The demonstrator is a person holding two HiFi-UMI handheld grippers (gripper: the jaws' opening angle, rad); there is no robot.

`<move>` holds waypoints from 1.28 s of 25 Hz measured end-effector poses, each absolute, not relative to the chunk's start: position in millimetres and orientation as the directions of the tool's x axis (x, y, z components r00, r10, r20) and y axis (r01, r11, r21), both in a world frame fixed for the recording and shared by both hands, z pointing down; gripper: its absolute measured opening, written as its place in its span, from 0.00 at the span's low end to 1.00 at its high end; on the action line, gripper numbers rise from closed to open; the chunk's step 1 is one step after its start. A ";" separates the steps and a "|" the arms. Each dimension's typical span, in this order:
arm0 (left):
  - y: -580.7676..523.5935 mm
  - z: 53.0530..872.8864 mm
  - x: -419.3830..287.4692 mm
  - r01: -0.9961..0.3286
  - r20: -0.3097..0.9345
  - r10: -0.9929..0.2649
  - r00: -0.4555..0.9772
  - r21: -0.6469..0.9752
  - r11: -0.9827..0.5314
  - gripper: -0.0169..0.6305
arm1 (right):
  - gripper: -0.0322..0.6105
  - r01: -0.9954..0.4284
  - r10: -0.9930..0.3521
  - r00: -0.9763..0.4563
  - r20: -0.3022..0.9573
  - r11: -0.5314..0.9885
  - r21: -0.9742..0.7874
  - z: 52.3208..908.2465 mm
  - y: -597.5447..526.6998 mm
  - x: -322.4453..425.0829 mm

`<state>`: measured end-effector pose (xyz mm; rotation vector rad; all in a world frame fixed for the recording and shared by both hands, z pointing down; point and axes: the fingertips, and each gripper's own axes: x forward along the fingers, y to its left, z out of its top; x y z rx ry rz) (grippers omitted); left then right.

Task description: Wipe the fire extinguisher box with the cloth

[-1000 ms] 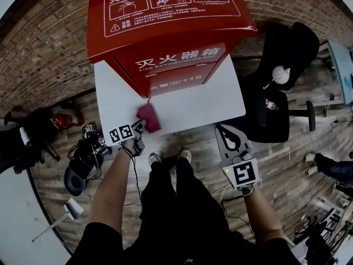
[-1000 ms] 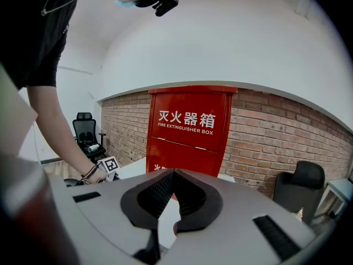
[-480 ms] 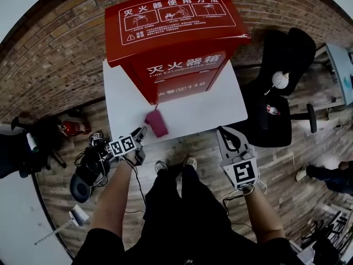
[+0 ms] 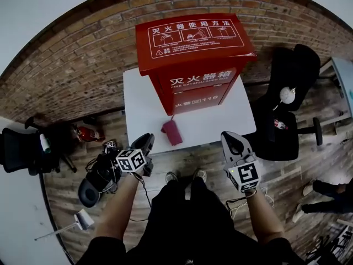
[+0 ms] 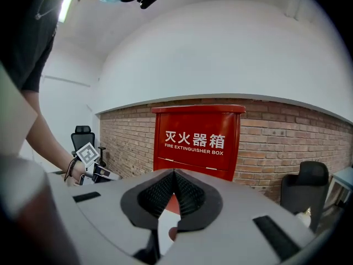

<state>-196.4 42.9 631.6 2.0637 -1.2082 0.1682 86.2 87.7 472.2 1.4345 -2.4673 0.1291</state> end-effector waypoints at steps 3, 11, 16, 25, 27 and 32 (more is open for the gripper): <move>45.4 589.6 -201.3 -0.806 0.384 -0.747 0.542 0.490 -0.333 0.16 | 0.08 -0.849 -0.823 -0.496 0.276 0.526 0.041 463.6 83.6 73.6; 58.1 482.7 -207.5 -0.795 0.203 -0.814 0.545 0.433 -0.425 0.08 | 0.08 -0.782 -0.763 -0.605 0.228 0.623 0.013 432.9 80.7 26.2; 68.6 425.5 -202.8 -0.781 0.099 -0.825 0.557 0.399 -0.480 0.08 | 0.08 -0.768 -0.759 -0.631 0.163 0.640 0.009 411.2 75.5 7.8; 91.4 336.4 -175.4 -0.765 -0.029 -0.791 0.612 0.231 -0.601 0.08 | 0.08 -0.756 -0.751 -0.650 0.116 0.654 -0.001 383.9 72.7 -11.0; 96.6 320.5 -169.3 -0.762 -0.051 -0.781 0.622 0.189 -0.619 0.08 | 0.08 -0.756 -0.752 -0.651 0.105 0.654 0.002 377.0 72.7 -13.9; 108.1 291.4 -155.9 -0.771 -0.090 -0.772 0.629 0.056 -0.635 0.07 | 0.08 -0.756 -0.755 -0.652 0.074 0.655 0.020 356.8 74.2 -18.5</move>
